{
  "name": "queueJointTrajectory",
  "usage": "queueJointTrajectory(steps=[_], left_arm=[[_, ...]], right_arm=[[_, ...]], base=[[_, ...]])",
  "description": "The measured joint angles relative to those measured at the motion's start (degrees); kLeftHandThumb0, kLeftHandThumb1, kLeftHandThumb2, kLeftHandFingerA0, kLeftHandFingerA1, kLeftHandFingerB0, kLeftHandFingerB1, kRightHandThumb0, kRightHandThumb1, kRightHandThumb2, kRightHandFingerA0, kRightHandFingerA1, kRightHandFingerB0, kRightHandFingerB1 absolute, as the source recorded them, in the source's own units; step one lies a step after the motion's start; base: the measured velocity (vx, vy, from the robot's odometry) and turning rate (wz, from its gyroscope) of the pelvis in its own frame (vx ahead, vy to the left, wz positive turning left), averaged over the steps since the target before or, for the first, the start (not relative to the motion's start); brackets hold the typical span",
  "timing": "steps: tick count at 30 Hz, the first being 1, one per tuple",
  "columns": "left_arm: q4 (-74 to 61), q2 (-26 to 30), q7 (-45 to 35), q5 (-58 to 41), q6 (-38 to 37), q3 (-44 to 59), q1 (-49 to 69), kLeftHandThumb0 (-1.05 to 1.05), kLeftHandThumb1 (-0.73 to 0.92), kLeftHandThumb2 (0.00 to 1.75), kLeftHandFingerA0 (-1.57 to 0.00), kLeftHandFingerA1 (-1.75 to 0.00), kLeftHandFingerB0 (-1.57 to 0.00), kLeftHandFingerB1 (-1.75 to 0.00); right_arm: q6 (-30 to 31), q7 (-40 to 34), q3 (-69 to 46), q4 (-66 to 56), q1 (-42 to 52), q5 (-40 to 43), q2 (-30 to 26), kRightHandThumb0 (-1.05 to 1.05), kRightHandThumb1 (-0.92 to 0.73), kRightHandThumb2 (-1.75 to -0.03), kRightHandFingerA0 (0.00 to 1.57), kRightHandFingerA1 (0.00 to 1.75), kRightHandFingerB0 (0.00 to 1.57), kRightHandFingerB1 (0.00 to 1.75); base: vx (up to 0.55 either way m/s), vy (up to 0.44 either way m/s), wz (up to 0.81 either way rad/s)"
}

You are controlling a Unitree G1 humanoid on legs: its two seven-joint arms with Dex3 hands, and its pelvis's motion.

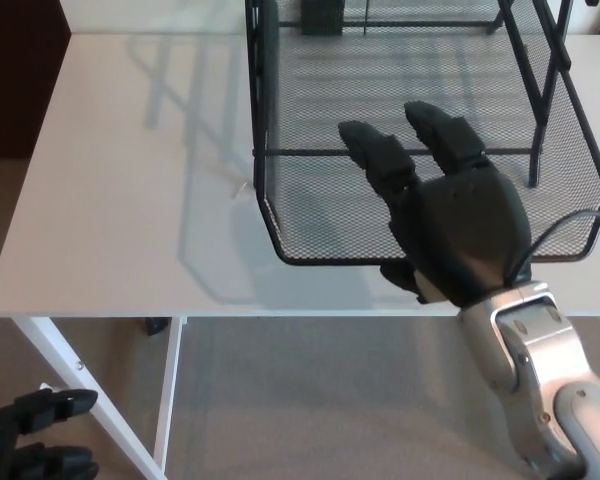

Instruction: The robot walk towards a table in front and then pushes a layer of a file tray back to its original position using its right hand

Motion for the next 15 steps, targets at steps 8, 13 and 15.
queueJointTrajectory(steps=[8,13,15], left_arm=[[0.0,0.4,0.1,0.9,0.0,-0.8,-0.7,-0.15,0.54,0.55,-0.53,-0.42,-0.38,-0.36],[0.0,0.5,0.1,1.3,0.0,-0.9,-0.8,-0.14,0.54,0.55,-0.53,-0.42,-0.38,-0.37],[-0.1,0.5,0.1,1.3,0.0,-0.8,-0.8,-0.13,0.54,0.55,-0.53,-0.43,-0.39,-0.37]], right_arm=[[1.3,0.0,-0.1,6.6,-5.8,1.5,-0.8,-0.30,-0.41,-0.53,0.03,0.25,0.10,0.25],[2.1,0.0,0.2,10.7,-9.0,2.5,-1.2,-0.34,-0.29,-0.67,0.00,0.20,0.01,0.25],[2.4,0.0,0.3,12.6,-10.5,3.0,-1.2,-0.38,-0.31,-0.68,0.00,0.16,0.00,0.22]], base=[[0.00,0.000,0.00],[0.00,0.000,0.00],[0.00,0.000,0.00]])
